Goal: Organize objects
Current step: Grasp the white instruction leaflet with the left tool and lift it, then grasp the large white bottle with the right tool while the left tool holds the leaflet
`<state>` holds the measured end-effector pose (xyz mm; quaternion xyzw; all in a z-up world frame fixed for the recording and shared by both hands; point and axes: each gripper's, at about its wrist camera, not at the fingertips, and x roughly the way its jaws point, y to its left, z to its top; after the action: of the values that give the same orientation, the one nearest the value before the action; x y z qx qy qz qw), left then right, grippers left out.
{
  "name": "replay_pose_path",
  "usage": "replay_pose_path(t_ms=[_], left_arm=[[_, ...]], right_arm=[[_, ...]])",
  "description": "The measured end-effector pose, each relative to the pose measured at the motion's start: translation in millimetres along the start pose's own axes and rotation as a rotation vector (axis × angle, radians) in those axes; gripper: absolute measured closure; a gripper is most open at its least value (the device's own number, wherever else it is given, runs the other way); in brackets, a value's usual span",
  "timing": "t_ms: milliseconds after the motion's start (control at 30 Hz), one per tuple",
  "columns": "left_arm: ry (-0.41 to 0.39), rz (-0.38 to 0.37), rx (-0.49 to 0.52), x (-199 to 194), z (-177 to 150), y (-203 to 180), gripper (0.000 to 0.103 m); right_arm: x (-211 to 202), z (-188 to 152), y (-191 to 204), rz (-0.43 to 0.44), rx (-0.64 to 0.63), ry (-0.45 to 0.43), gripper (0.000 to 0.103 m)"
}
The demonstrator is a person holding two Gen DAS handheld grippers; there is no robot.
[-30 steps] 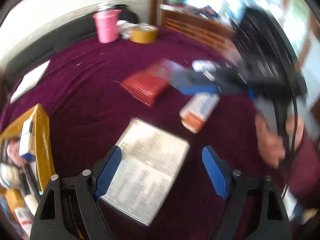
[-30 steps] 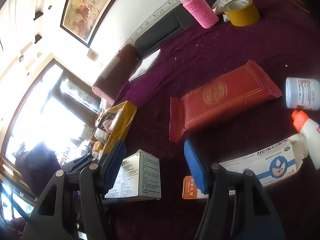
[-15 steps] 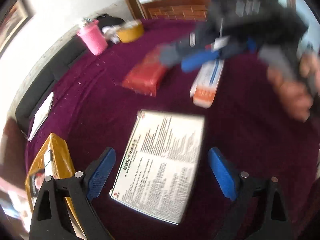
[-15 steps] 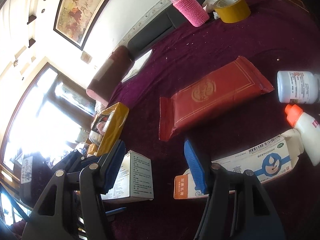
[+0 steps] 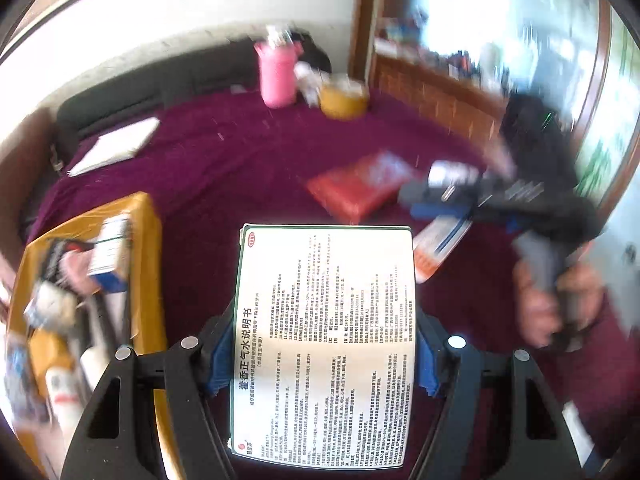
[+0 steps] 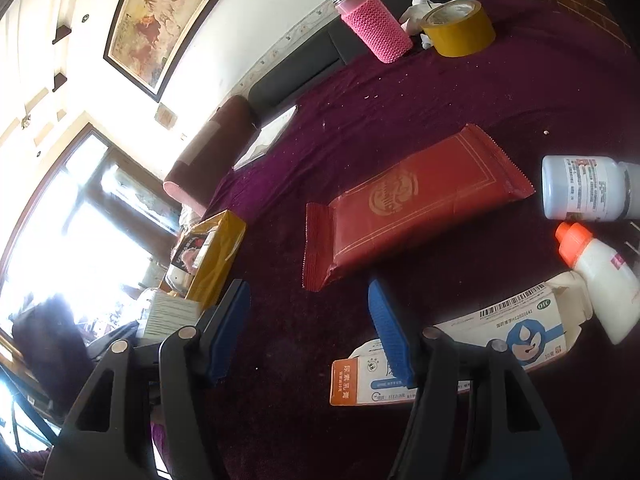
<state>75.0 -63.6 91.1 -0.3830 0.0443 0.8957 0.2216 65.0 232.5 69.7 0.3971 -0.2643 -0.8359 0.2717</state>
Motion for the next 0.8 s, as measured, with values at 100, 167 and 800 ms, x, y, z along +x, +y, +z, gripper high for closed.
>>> replay_pose_path(t_ms=[100,167,800], left_arm=[[-0.111,-0.004,-0.06,-32,-6,12,0.038],[-0.154,-0.019,-0.106,-40,-10,21,0.038],[-0.183,-0.013,-0.147,-55,-42,37,0.038]], right_arm=[[-2,0,0,-0.042,-0.012,-0.019,0.042],[-7,1,1,-0.052,-0.017,-0.034,0.042],[-66,55,-9,-0.798,-0.179,0.012,0.042]])
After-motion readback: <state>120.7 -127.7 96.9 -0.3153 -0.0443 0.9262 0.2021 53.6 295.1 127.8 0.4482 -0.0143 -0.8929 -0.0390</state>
